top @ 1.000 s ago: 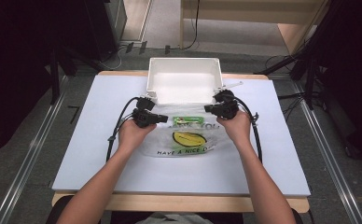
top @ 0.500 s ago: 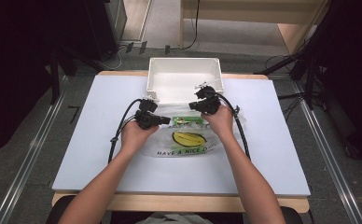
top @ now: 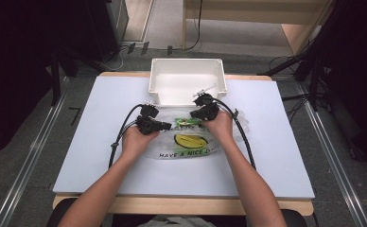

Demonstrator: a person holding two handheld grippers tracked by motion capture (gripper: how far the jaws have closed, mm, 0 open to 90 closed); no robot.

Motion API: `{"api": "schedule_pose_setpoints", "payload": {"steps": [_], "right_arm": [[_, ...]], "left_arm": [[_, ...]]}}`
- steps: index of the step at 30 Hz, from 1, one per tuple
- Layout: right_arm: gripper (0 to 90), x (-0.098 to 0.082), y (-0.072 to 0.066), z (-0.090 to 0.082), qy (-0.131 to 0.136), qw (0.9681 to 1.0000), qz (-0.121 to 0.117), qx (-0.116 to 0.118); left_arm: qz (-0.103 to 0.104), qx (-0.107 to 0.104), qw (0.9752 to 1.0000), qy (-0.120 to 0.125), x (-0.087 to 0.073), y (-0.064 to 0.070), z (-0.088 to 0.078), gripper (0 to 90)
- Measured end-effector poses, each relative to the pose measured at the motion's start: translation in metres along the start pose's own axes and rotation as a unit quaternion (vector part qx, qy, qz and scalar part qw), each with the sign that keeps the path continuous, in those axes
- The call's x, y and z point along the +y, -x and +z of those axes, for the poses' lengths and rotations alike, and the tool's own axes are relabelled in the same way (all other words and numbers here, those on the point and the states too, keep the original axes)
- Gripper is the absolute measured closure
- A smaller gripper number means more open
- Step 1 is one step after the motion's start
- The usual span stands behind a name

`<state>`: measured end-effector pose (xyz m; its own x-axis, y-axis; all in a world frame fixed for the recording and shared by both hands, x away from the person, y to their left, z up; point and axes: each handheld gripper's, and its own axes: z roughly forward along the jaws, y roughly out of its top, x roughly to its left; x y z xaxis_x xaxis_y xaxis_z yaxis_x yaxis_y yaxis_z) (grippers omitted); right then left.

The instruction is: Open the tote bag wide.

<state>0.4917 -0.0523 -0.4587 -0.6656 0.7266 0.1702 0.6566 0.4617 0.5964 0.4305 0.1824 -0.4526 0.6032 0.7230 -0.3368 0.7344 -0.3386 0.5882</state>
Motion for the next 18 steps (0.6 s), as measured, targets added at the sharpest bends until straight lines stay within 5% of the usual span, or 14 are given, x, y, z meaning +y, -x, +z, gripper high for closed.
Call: {"api": "schedule_pose_setpoints", "payload": {"steps": [11,18], "right_arm": [[90.0,-0.002,0.001,0.003,0.0,0.9999,-0.012,-0.005],[90.0,-0.002,0.001,0.004,0.002,1.0,-0.006,-0.003]], "left_arm": [[0.016,-0.026,0.9994,-0.018,-0.008,0.002,-0.001,90.0],[0.036,-0.063,0.9966,-0.039,-0.018,0.01,-0.007,90.0]]}}
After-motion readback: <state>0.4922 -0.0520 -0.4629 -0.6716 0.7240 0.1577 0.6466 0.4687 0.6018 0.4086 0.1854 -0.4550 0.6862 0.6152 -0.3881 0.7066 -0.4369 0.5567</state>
